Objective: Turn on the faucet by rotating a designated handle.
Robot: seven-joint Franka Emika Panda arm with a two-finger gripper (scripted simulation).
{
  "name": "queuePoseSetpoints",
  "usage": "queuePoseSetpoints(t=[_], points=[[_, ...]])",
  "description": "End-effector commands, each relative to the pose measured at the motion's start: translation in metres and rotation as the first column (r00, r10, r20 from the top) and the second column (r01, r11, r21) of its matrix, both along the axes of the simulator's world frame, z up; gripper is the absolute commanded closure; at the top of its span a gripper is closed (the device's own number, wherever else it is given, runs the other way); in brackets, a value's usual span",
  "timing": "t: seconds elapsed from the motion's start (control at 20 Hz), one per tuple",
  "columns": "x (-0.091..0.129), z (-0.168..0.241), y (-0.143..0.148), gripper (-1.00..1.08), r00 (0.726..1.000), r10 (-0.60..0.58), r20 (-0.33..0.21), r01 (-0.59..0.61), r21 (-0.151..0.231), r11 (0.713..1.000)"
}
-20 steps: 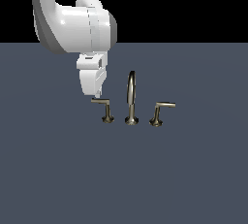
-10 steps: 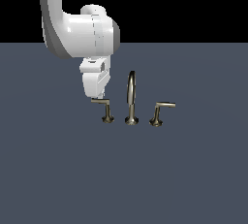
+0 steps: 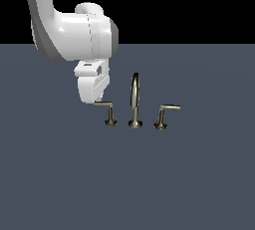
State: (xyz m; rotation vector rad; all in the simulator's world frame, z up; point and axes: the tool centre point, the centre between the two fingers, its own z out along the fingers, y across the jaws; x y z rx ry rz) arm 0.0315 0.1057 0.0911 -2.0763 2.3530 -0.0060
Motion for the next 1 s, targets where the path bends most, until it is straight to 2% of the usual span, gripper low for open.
queuePoseSetpoints(t=[0.0,0.1,0.85,0.95], points=[[-0.011,0.000,0.009,1.08,1.000,0.004,-0.005,-0.004,0.000,1.000],[-0.003,0.000,0.001,1.08,1.000,-0.005,0.003,0.005,0.001,1.000],[-0.054,0.000,0.003,1.08,1.000,0.003,-0.005,-0.003,0.001,1.000],[-0.046,0.000,0.003,1.08,1.000,0.000,0.006,0.000,0.005,1.000]])
